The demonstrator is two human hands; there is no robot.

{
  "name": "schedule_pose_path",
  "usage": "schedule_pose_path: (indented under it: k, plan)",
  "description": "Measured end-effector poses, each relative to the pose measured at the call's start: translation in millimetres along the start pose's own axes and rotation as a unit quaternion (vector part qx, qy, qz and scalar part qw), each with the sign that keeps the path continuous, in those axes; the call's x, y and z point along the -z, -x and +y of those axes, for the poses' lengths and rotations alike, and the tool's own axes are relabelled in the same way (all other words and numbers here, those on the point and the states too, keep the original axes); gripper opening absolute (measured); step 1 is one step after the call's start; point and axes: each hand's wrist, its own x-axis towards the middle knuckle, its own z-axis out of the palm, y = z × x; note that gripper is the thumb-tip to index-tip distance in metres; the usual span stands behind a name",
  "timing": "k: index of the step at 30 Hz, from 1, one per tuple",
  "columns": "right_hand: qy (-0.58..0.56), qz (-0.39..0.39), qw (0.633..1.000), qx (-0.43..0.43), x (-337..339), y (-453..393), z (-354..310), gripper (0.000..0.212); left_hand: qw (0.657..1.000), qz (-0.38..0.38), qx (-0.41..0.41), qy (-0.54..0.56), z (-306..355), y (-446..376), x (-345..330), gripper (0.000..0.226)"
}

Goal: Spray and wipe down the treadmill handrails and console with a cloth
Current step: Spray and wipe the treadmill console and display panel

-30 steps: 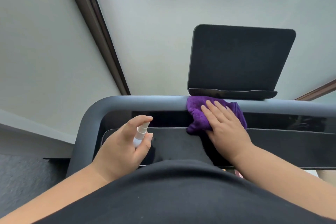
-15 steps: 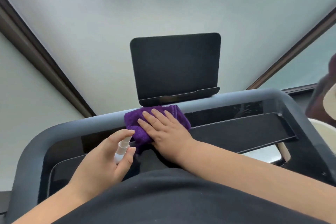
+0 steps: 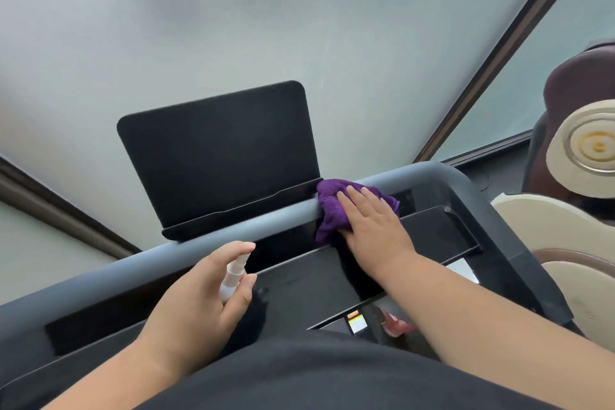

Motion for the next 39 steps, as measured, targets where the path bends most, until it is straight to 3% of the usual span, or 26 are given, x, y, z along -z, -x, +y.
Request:
schedule_pose_path:
  k: [4,8,15,27,32,39]
  plan:
    - [-0.029,-0.014,0.999,-0.023,4,-1,7,0.066,1.000,0.006,0.029,-0.001,30,-21,-17,0.041]
    - [-0.010,0.005,0.998,0.058,-14,3,-14,0.073,0.998,0.018,0.059,-0.010,55,-37,-31,0.043]
    - [0.005,0.027,0.990,0.141,-18,-13,45,0.066,0.996,0.001,0.092,-0.017,89,-46,-61,0.046]
    - [-0.063,0.122,0.989,0.058,-14,-17,158,0.065,0.995,0.006,0.098,-0.021,124,-59,-92,0.047]
    - [-0.200,0.168,0.965,0.008,5,-15,151,0.056,0.995,0.007,0.094,-0.023,127,-62,-91,0.046]
    - [-0.318,0.199,0.926,0.040,36,28,136,0.058,0.997,-0.020,0.071,-0.024,138,-69,-93,0.049]
